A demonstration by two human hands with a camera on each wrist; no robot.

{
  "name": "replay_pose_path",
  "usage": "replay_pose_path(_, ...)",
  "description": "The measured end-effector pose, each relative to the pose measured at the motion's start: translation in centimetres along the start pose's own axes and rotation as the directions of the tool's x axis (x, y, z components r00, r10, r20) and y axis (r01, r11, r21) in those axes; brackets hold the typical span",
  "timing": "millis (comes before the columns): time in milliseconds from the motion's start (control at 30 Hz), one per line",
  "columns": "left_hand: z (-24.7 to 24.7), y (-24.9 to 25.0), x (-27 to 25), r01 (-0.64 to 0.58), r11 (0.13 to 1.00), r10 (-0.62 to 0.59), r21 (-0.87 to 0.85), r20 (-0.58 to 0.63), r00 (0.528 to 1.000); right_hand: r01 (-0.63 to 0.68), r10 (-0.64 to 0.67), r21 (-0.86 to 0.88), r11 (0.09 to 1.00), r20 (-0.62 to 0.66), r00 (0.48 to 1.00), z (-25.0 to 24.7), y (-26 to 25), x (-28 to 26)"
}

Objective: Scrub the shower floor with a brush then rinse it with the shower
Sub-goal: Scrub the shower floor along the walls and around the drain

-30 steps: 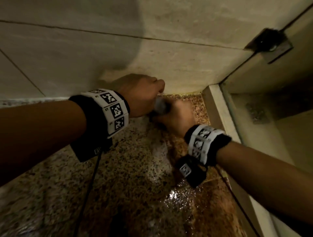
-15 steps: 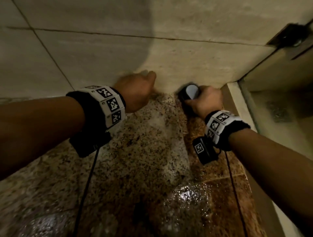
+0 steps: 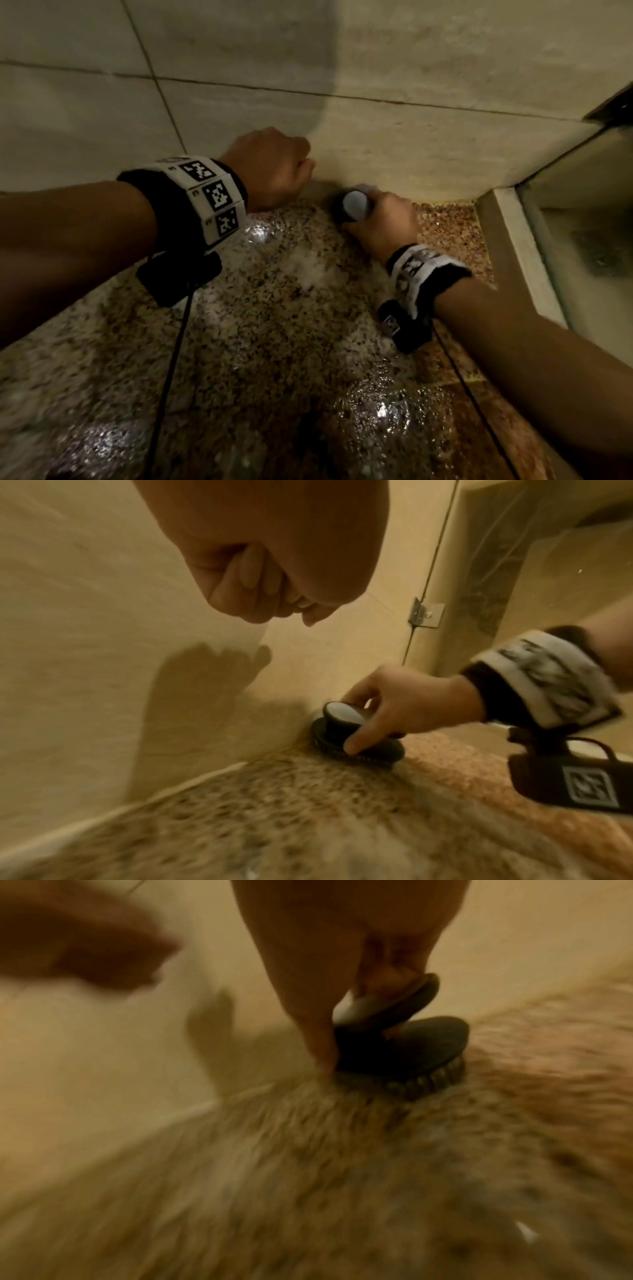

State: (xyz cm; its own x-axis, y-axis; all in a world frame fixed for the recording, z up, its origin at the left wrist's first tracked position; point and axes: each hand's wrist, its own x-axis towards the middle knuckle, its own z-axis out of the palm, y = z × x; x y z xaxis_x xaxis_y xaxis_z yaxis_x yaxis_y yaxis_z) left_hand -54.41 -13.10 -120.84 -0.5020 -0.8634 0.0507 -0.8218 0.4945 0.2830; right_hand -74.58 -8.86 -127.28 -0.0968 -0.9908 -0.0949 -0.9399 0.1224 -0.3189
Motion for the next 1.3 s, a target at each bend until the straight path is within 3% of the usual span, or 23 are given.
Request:
replay_pose_path(100,-0.3,-0.5,-0.3,0.001,0.999,-0.002,0.037,0.023,1.0,0.148,-0.143,-0.039,0.988,0.112,0.983,3.2,-4.1,-2.6)
replay_pose_path(167,-0.5,-0.5,-0.4,-0.001,1.0,0.0,0.022,0.051,0.999,0.292,-0.287,0.028,0.956,0.292,0.912,3.4,-6.4,-3.9)
replay_pose_path(200,-0.6,-0.5,-0.5,-0.005,1.0,0.004,0.009,0.055,0.998,0.316,-0.319,0.062,0.947,0.313,0.895,2.9,-6.7,-3.8)
replay_pose_path(333,-0.3,-2.2,-1.6,-0.001,1.0,0.001,0.011,0.042,0.999,0.135,-0.134,0.106,0.985,-0.018,0.991,1.3,-4.7,-0.5)
replay_pose_path(433,-0.4,-3.3,-2.3,0.012,0.999,-0.015,0.047,0.069,0.998,0.134,-0.135,0.023,0.991,0.044,0.99,2.3,-6.8,-1.5)
replay_pose_path(500,-0.8,-3.7,-2.6,0.018,0.998,-0.023,0.061,0.084,0.996,0.286,-0.278,0.0,0.958,0.232,0.932,3.6,-9.5,-4.1)
replay_pose_path(567,-1.1,-3.7,-2.8,0.024,0.998,-0.029,0.064,0.08,0.996,0.439,-0.386,-0.015,0.898,0.453,0.804,4.0,-11.2,-5.9)
replay_pose_path(600,-1.2,-3.7,-2.9,0.029,0.997,-0.034,0.067,0.078,0.996,0.478,-0.402,-0.031,0.878,0.495,0.77,3.6,-11.4,-5.5)
replay_pose_path(633,-1.4,-3.7,-3.0,0.032,0.997,-0.038,0.069,0.084,0.996,0.475,-0.406,-0.035,0.879,0.467,0.785,3.1,-11.2,-4.4)
replay_pose_path(733,-1.9,-4.5,-3.9,0.051,0.994,-0.061,0.097,0.107,0.992,0.308,-0.288,-0.072,0.949,0.207,0.935,2.1,-9.7,0.3)
replay_pose_path(833,-2.3,-5.7,-4.7,0.101,0.989,-0.115,0.109,0.127,0.985,0.267,-0.244,-0.128,0.955,0.17,0.955,3.4,-10.5,0.4)
replay_pose_path(900,-2.4,-6.3,-4.9,0.13,0.984,-0.147,0.125,0.132,0.98,0.383,-0.355,-0.046,0.922,0.292,0.888,5.6,-13.1,-3.1)
replay_pose_path(967,-2.6,-6.3,-5.0,0.125,0.984,-0.141,0.124,0.128,0.982,0.54,-0.499,0.059,0.839,0.478,0.723,6.8,-15.3,-7.7)
replay_pose_path(1000,-2.7,-6.1,-5.0,0.11,0.986,-0.125,0.122,0.121,0.985,0.578,-0.519,0.063,0.813,0.527,0.673,6.8,-15.9,-8.2)
replay_pose_path(1033,-2.9,-5.9,-4.9,0.094,0.988,-0.109,0.12,0.117,0.987,0.557,-0.513,0.078,0.827,0.51,0.69,6.2,-16.1,-7.4)
replay_pose_path(1133,-3.1,-6.3,-5.2,0.089,0.99,-0.102,0.105,0.132,0.986,0.364,-0.372,0.078,0.928,0.227,0.9,5.4,-15.3,-1.4)
replay_pose_path(1167,-3.1,-6.6,-5.5,0.109,0.988,-0.122,0.106,0.134,0.983,0.332,-0.33,0.01,0.943,0.153,0.931,5.3,-15.0,0.2)
replay_pose_path(1233,-3.1,-7.3,-5.9,0.14,0.983,-0.155,0.115,0.131,0.979,0.351,-0.33,-0.135,0.927,0.157,0.931,5.9,-15.1,0.8)
replay_pose_path(1300,-3.3,-7.9,-6.2,0.142,0.981,-0.16,0.132,0.137,0.978,0.442,-0.4,-0.089,0.893,0.292,0.868,7.1,-16.5,-2.7)
